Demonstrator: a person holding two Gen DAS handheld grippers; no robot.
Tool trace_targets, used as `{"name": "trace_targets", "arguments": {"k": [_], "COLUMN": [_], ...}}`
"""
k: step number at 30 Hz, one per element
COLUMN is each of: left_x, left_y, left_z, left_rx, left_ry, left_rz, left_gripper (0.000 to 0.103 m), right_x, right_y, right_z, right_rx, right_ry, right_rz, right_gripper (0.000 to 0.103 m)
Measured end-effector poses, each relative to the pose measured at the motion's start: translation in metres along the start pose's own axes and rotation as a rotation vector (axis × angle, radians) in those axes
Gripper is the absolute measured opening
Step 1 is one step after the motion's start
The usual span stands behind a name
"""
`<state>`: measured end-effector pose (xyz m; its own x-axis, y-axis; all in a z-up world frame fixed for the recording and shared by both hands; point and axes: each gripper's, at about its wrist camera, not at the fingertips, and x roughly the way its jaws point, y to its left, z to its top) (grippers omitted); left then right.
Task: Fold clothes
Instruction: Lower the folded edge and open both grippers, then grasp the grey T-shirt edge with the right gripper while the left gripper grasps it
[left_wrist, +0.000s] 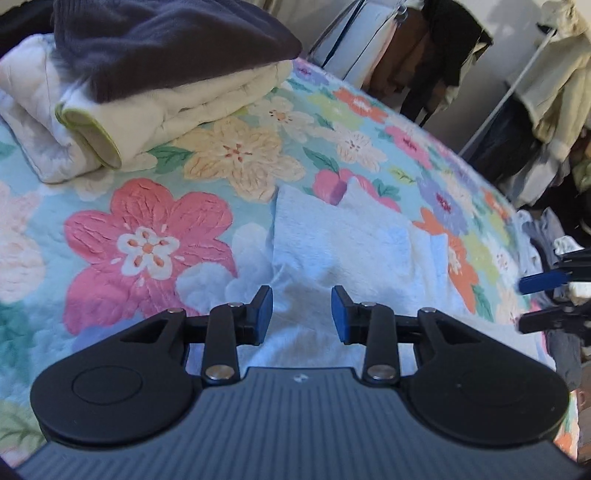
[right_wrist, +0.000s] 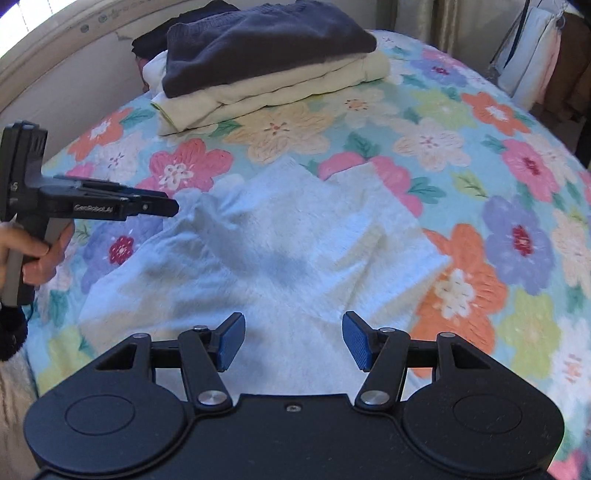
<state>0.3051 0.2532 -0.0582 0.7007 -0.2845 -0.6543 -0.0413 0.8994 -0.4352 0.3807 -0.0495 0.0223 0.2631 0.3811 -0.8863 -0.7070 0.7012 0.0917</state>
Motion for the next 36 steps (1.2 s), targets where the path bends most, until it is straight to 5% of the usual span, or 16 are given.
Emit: {"name": "trace_targets", "arguments": {"k": [3, 8, 12, 14, 19, 20, 22, 26, 32, 35, 36], "left_x": [0.02, 0.038, 0.043, 0.04, 0.041, 0.042, 0.044, 0.048, 0.046, 0.042, 0.041], "left_y": [0.01, 0.009, 0.008, 0.009, 0.007, 0.007, 0.006, 0.005, 0.0, 0.006, 0.007], "left_z": [-0.004, -0.005, -0.002, -0.003, -0.006, -0.007, -0.01, -0.017, -0.019, -0.017, -0.015], "left_rx": [-0.016, -0.013, 0.0, -0.015, 0.009, 0.008, 0.006, -0.009, 0.022, -0.003, -0.006], "left_ry": [0.029, 0.028, 0.012, -0.027, -0.041, -0.038, -0.033, -0.039, -0.047, -0.059, -0.056], "left_rz": [-0.036, -0.112, -0.135, -0.126, -0.134, -0.144, -0.167, -0.2, -0.136, -0.12, -0.104], "left_gripper": [0.035, 0.064, 0.061, 0.046, 0.045, 0.045, 0.045, 0.045, 0.045, 0.048, 0.049], "right_x": [0.026, 0.064, 0.088, 0.099, 0.107, 0.106, 0.103, 0.09, 0.092, 0.098, 0.103], "right_y": [-0.016, -0.047, -0.072, -0.079, -0.072, -0.067, -0.056, -0.032, -0.028, -0.028, -0.027], "right_z": [-0.005, -0.006, -0.001, 0.0, -0.002, -0.003, -0.005, -0.01, -0.009, -0.006, -0.005], "right_rx": [0.086, 0.203, 0.295, 0.329, 0.32, 0.299, 0.25, 0.109, 0.09, 0.08, 0.071], "right_ry": [-0.038, -0.074, -0.076, -0.075, -0.125, -0.136, -0.167, -0.229, -0.22, -0.197, -0.178], "right_rz": [0.054, 0.076, 0.111, 0.114, 0.156, 0.161, 0.172, 0.17, 0.074, 0.036, 0.019], "right_gripper": [0.063, 0.063, 0.063, 0.063, 0.063, 0.061, 0.021, 0.01, 0.013, 0.033, 0.046]}}
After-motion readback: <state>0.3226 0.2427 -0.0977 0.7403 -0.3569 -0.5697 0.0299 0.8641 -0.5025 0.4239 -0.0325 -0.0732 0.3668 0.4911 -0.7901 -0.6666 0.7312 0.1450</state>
